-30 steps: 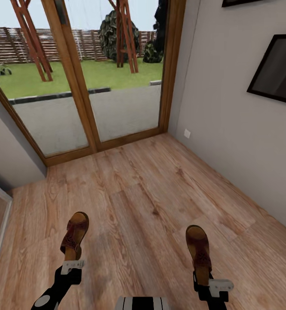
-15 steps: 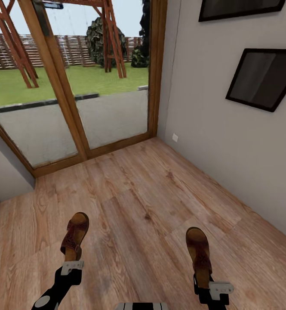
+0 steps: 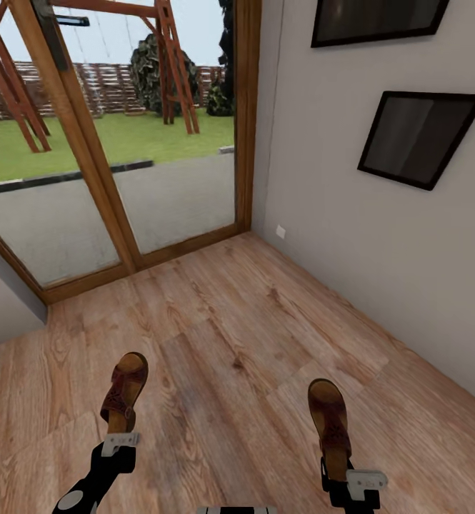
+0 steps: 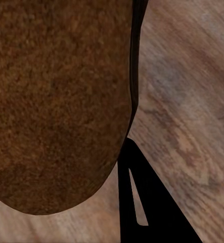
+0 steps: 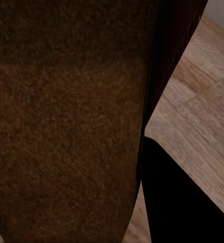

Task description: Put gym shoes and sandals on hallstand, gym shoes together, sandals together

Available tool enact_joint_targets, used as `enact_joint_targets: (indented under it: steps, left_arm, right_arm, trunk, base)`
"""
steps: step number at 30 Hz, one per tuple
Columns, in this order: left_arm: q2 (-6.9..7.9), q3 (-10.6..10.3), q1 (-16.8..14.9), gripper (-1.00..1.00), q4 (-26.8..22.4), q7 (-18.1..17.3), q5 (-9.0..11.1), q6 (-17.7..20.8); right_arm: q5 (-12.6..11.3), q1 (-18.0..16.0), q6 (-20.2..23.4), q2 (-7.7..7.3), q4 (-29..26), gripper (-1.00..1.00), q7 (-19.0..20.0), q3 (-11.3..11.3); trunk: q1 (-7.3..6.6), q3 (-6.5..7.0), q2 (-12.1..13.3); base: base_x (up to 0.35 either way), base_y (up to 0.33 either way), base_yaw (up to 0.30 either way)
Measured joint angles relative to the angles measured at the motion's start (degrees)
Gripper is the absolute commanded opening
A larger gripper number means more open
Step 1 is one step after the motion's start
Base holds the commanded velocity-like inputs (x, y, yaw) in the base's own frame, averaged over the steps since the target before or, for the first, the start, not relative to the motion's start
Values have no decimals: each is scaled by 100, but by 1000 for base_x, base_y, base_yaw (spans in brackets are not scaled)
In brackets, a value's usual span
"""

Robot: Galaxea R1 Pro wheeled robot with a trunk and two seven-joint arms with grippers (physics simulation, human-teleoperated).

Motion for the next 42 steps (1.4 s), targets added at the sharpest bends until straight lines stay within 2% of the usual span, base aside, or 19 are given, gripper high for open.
enact_joint_targets:
  steps: [8, 42]
  left_arm:
    - [-6, -8, -2, -100, 12, -1, -6, -2]
    - [-2, -10, -2, -100, 152, -10, -19, -12]
  right_arm:
    - [0, 0, 1, 10, 105, -100, -1, 0]
    - [5, 2, 1, -21, 333, -100, 1, 0]
  trunk:
    - [0, 1, 0]
    - [0, 0, 0]
  base:
    - [0, 0, -201]
    - [0, 0, -298]
